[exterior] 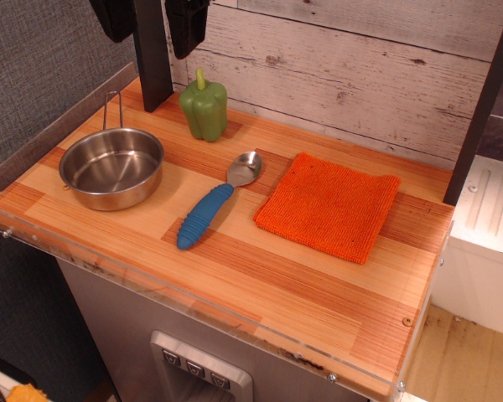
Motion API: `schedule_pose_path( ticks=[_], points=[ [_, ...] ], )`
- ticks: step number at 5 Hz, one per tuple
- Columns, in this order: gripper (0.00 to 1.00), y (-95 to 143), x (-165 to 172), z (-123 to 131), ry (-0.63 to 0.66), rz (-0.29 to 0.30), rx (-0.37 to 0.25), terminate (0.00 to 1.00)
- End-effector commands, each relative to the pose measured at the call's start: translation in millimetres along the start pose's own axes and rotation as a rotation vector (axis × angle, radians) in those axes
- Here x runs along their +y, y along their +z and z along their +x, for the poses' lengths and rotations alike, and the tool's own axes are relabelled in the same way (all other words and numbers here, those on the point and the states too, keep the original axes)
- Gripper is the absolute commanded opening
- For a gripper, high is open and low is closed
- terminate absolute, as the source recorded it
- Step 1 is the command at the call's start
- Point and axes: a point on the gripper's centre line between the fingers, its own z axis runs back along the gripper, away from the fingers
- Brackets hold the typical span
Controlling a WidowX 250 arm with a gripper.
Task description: Put the green pepper in the pot.
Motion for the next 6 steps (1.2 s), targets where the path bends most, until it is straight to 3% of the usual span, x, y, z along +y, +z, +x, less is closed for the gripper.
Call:
schedule_pose_path(
  ticks=[1,2,3,4,6],
  points=[
    [1.00,0.0,0.0,0.0,0.000,0.000,0.000,0.00],
    [1.00,-16.0,10.8,20.2,0.041,-0.006,0.023,0.00],
    [1.00,-35.3,27.8,52.2,0.073,-0.031,0.003,0.00],
    [1.00,-55.3,38.3,84.0,0.060,0.018,-0.020,0.00],
    [1.00,-88.1,44.8,103.4,0.060,0.048,0.008,0.00]
  ],
)
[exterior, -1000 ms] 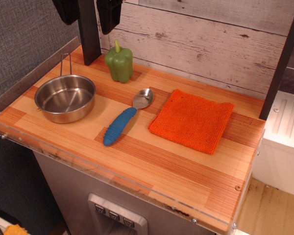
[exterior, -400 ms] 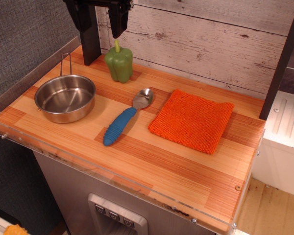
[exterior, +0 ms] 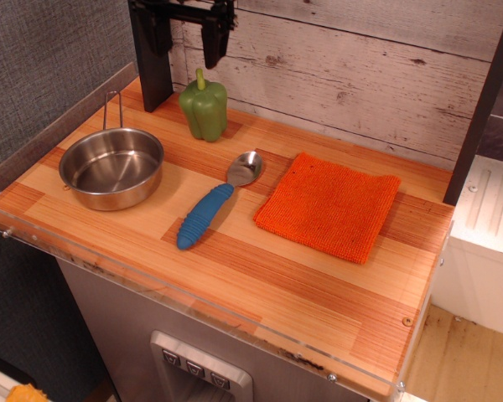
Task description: Put the green pepper in the pot.
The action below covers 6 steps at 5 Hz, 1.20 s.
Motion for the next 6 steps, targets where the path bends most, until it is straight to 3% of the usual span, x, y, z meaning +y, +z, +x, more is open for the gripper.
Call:
schedule_pose_path(
  ticks=[1,3,4,5,6],
  points=[
    [1.00,-4.1,3.3,19.5,-0.008,0.033,-0.024,0.00],
    [1.00,-18.2,4.0,20.1,-0.015,0.041,0.004,0.00],
    [0.00,-21.2,4.1,20.0,-0.017,0.034,0.010,0.00],
    [0.00,-21.8,4.0,19.4,-0.021,0.027,0.016,0.00],
    [0.00,-7.7,5.7,22.9,-0.014,-0.007,-0.007,0.00]
  ],
)
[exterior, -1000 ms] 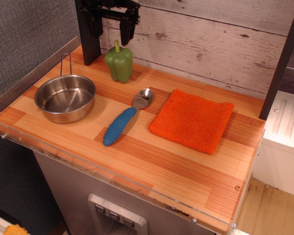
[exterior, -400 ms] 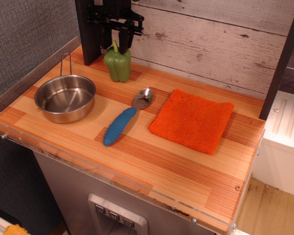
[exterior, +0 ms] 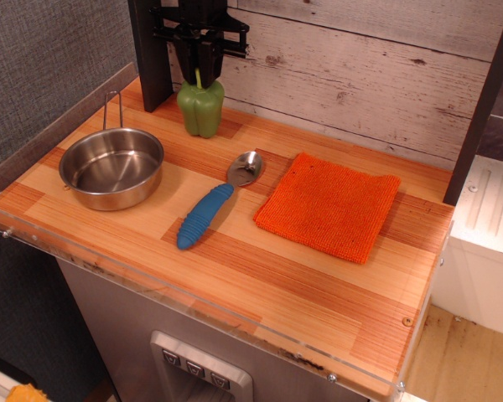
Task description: Put the green pepper in the pot.
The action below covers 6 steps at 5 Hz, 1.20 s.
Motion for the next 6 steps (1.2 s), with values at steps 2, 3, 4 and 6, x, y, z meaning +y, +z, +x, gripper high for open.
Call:
schedule_pose_path(
  ticks=[2,3,4,6],
  points=[
    [0.00,94.8,19.6,-27.8,0.038,-0.136,-0.121,0.00],
    [0.00,94.6,33.4,-63.4,0.063,-0.141,-0.066,0.00],
    [0.00,78.4,41.6,-96.6,0.080,-0.133,0.010,0.00],
    [0.00,40.9,39.1,-110.4,0.057,-0.120,0.092,0.00]
  ],
)
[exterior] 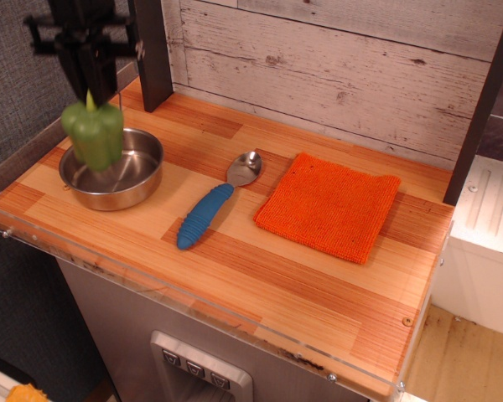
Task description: Put the green pepper in the pot.
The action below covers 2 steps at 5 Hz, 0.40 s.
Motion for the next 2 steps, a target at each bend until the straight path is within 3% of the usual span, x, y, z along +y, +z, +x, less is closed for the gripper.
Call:
schedule_pose_path(
  ticks=[1,2],
  points=[
    [1.00,-7.1,-0.8,10.0,-0.008,0.037,-0.020,0.00],
    [1.00,-11.6,-5.5,15.2,-0.017,0.037,-0.019,0.00]
  ],
)
